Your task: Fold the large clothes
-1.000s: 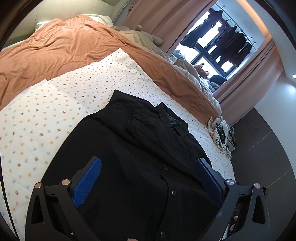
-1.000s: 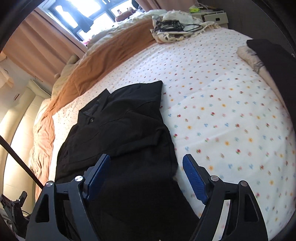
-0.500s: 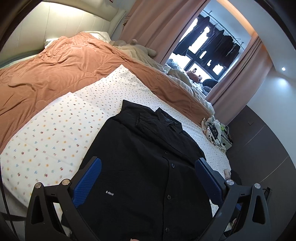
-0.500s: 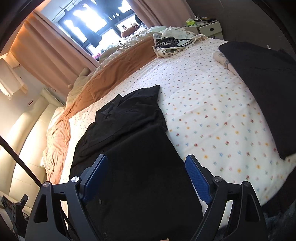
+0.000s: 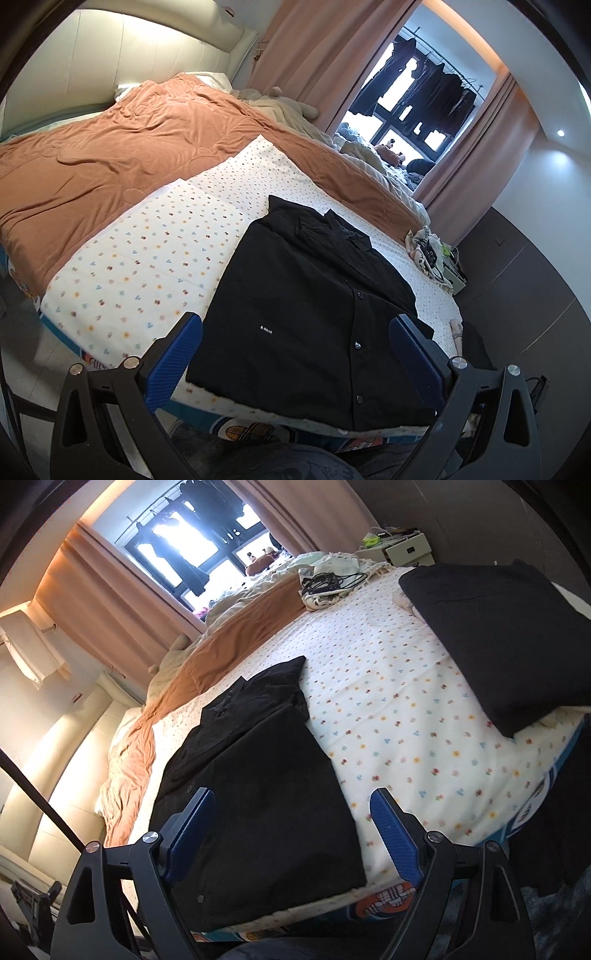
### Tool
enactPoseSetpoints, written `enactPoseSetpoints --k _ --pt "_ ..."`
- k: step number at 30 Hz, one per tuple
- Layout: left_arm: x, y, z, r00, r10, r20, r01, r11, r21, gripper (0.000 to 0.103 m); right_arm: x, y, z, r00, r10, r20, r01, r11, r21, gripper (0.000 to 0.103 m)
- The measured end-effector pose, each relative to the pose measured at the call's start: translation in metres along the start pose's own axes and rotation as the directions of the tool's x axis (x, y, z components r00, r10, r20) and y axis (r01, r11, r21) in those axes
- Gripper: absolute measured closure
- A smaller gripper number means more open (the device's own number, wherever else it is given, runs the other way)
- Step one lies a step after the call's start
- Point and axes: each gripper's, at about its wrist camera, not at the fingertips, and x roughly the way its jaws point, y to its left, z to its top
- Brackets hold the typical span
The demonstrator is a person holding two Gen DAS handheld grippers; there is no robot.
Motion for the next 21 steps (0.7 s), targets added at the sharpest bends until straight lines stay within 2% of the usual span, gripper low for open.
enactPoseSetpoints --k 2,4,6,10,16,21 --pt "-0.010 0.000 -0.006 1.000 0.002 0.009 -0.002 1.000 0.022 0.000 -0.013 -0.006 -0.007 1.000 -0.009 0.010 0.009 1.000 0.009 0.018" --pt "-0.020 0.003 -0.011 1.000 0.006 0.021 -0.007 0.999 0.044 0.000 -0.026 -0.010 -0.010 0.999 0.034 0.035 -0.034 0.999 0.008 0.018" --pt "-0.028 0.006 -0.012 0.999 0.025 0.035 -0.028 0.998 0.063 0.000 -0.038 -0.014 -0.014 0.997 0.040 0.061 -0.039 0.999 -0.016 0.018" --pt "-0.039 0.020 -0.014 0.996 0.035 0.084 -0.038 0.998 0.042 0.000 -0.052 -0.023 -0.024 0.993 0.038 0.115 -0.031 0.998 -0.059 0.018" --pt "-0.028 0.038 -0.018 0.992 0.076 0.101 -0.081 0.996 0.043 0.000 -0.040 -0.027 -0.035 0.998 0.038 0.040 -0.032 0.990 -0.139 0.018" --pt "0.005 0.059 -0.021 0.999 0.047 0.000 -0.047 0.999 -0.001 0.000 -0.002 -0.035 -0.035 0.999 -0.002 -0.052 -0.003 0.995 -0.104 0.018"
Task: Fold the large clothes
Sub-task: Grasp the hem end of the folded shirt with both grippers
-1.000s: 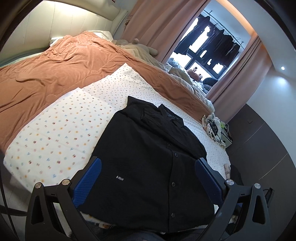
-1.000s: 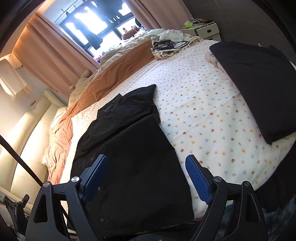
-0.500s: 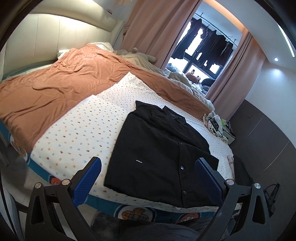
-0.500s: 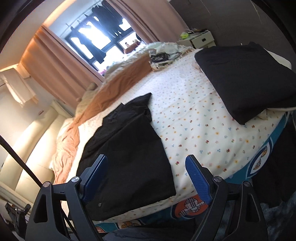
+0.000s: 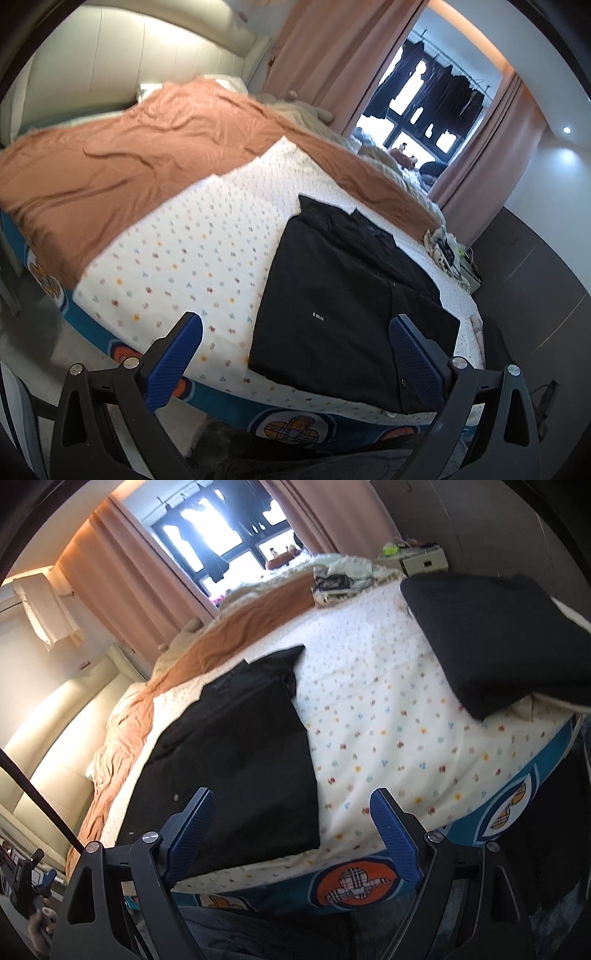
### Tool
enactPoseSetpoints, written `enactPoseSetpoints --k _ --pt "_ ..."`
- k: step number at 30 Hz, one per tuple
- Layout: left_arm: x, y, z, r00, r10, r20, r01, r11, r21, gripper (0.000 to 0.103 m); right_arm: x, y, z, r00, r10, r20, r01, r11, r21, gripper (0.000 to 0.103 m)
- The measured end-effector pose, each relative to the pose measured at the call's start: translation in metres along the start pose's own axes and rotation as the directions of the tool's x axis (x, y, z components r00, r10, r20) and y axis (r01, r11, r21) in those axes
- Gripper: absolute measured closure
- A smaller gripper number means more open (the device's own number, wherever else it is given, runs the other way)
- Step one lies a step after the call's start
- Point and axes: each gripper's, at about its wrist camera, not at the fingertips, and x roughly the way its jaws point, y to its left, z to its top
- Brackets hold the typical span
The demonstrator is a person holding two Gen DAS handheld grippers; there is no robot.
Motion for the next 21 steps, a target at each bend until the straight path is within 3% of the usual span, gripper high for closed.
enactPoseSetpoints --k 5,8,10,13,15,17,19,21 --pt "0.031 0.007 -0.008 0.998 -0.007 -0.063 0.007 1.000 0.000 0.000 0.042 0.002 0.006 0.996 0.006 -0.094 -0.002 0.999 0.045 0.018" --pt "0.052 0.012 -0.015 0.994 -0.010 -0.109 0.009 1.000 -0.013 0.000 0.069 0.000 0.005 0.988 0.002 -0.156 0.007 0.998 0.056 0.007" --pt "0.063 0.015 -0.019 0.990 -0.014 -0.140 0.011 1.000 -0.022 0.000 0.084 -0.005 0.003 0.982 0.034 -0.183 -0.018 0.996 0.091 0.007" --pt "0.078 0.021 -0.025 0.982 -0.043 -0.182 0.034 0.998 -0.053 0.000 0.097 -0.014 0.001 0.970 0.160 -0.185 -0.125 0.974 0.187 0.007" --pt "0.087 0.026 -0.029 0.976 -0.071 -0.206 0.053 0.994 -0.091 0.001 0.102 -0.017 0.002 0.966 0.187 -0.179 -0.149 0.967 0.206 0.007" --pt "0.096 0.029 -0.033 0.968 -0.084 -0.235 0.058 0.992 -0.114 0.007 0.105 -0.016 0.005 0.964 0.194 -0.183 -0.157 0.968 0.197 0.007" --pt "0.104 0.033 -0.036 0.958 -0.100 -0.267 0.062 0.988 -0.144 0.019 0.108 -0.015 0.007 0.961 0.199 -0.194 -0.161 0.968 0.193 0.007" --pt "0.110 0.038 -0.041 0.947 -0.131 -0.292 0.074 0.978 -0.196 0.022 0.111 -0.015 0.010 0.949 0.240 -0.206 -0.196 0.957 0.213 0.008"
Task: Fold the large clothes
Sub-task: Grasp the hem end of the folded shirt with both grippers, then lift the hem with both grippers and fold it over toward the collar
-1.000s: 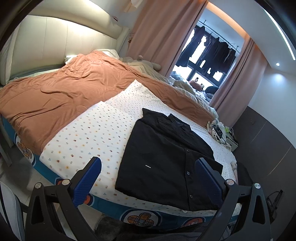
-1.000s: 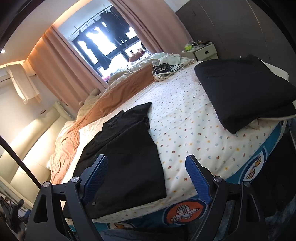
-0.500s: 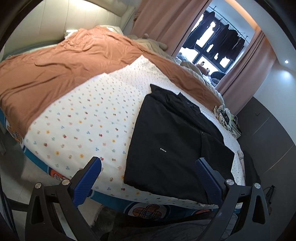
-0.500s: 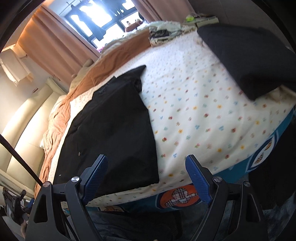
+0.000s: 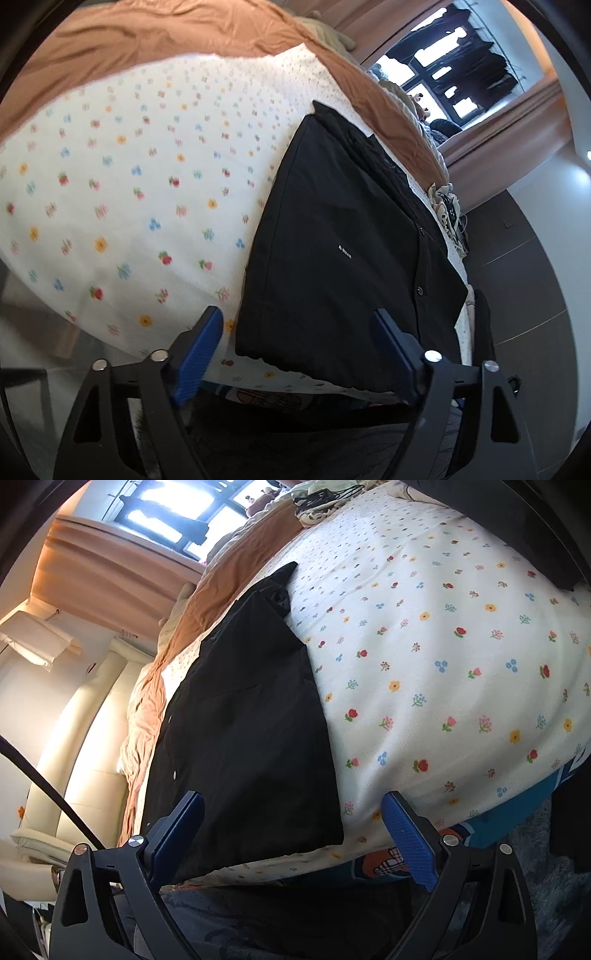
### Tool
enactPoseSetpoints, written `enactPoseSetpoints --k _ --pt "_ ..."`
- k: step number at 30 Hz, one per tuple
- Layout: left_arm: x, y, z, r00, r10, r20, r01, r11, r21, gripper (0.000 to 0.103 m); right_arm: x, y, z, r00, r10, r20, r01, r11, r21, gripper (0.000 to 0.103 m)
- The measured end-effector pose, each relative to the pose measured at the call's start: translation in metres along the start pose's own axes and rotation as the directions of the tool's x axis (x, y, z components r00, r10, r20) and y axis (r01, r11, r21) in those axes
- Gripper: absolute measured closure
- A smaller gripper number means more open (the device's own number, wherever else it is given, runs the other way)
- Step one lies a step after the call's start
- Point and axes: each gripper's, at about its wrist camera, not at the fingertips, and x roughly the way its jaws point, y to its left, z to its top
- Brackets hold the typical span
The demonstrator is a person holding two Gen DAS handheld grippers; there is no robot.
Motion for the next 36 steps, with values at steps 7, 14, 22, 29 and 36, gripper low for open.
enactPoseSetpoints --k 7,14,22,29,36 --pt "0.000 0.007 0.003 0.991 -0.129 -0.023 0.127 0.988 -0.090 0.022 0.021 -0.007 0.010 0.996 0.072 -0.050 -0.071 0.997 0.036 0.023" --pt "-0.003 0.005 0.006 0.979 -0.202 0.002 0.201 0.975 -0.092 0.022 0.015 -0.009 0.024 0.977 0.211 -0.001 -0.211 0.977 0.032 0.029" --pt "0.009 0.009 0.007 0.989 -0.139 -0.052 0.133 0.986 -0.098 0.038 0.046 -0.034 0.029 0.983 0.173 -0.066 -0.166 0.982 0.093 0.029" --pt "0.012 0.012 0.009 0.983 -0.168 -0.067 0.160 0.980 -0.118 0.038 0.059 -0.042 0.033 0.956 0.283 -0.072 -0.268 0.949 0.168 0.029" --pt "0.028 0.010 0.017 0.989 -0.142 -0.052 0.134 0.984 -0.121 0.056 0.073 -0.033 0.035 0.978 0.209 -0.015 -0.205 0.970 0.127 0.050"
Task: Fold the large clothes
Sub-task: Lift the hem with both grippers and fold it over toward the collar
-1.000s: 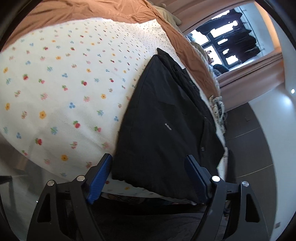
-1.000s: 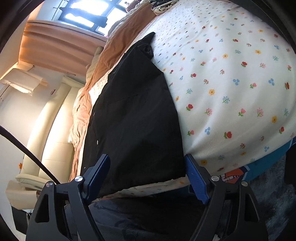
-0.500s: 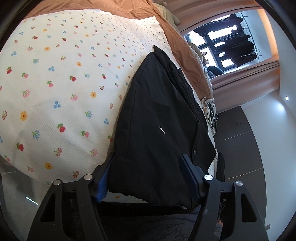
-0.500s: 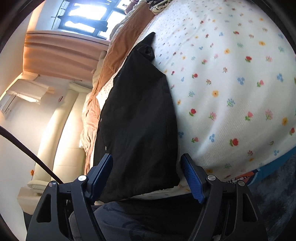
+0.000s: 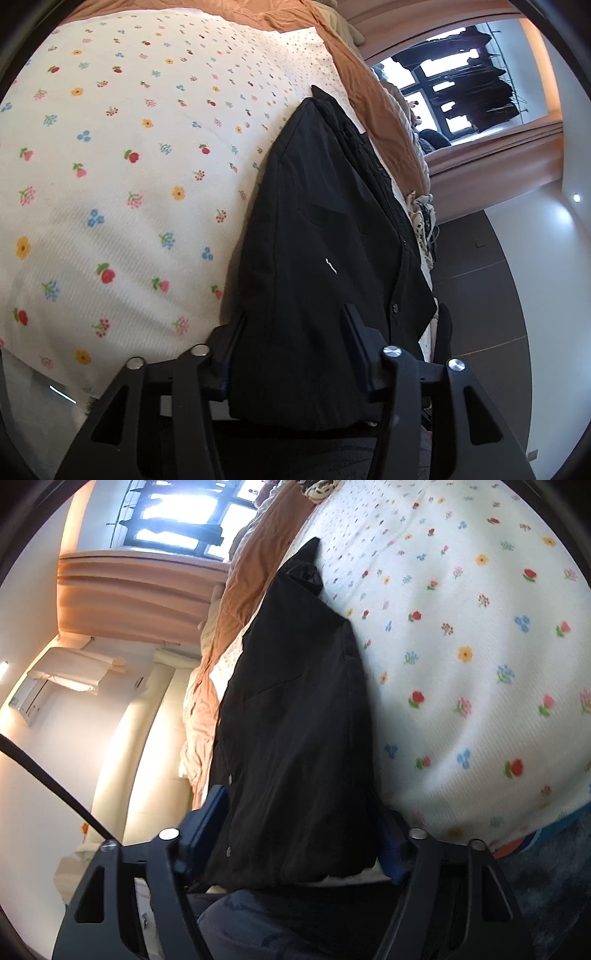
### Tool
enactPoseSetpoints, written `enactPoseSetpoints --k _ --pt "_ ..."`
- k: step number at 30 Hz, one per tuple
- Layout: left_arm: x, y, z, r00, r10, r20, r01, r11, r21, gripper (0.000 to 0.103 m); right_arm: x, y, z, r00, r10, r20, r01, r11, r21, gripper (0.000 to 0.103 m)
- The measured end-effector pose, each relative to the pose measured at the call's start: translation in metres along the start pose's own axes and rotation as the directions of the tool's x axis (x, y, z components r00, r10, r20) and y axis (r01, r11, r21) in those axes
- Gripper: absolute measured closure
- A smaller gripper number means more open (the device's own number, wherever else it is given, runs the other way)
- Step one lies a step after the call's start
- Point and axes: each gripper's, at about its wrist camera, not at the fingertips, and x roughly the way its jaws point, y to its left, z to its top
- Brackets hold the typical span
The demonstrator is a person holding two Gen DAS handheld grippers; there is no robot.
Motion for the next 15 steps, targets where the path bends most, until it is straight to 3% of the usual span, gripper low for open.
enactPoseSetpoints --k 4,7,15 --pt "-0.001 0.001 0.002 0.998 0.058 0.000 -0.058 0.998 -0.010 0.084 -0.003 -0.006 -0.001 1.000 -0.016 0.004 0.016 0.999 0.036 0.076" --pt "-0.009 0.004 0.003 1.000 0.024 0.015 -0.023 0.999 -0.037 0.088 -0.005 -0.004 -0.005 1.000 -0.017 -0.009 0.017 0.999 0.029 0.094" --pt "-0.051 -0.029 0.000 0.993 -0.069 0.094 0.068 0.997 0.021 0.095 -0.036 0.042 -0.014 0.997 0.076 0.033 -0.074 0.996 -0.057 0.099"
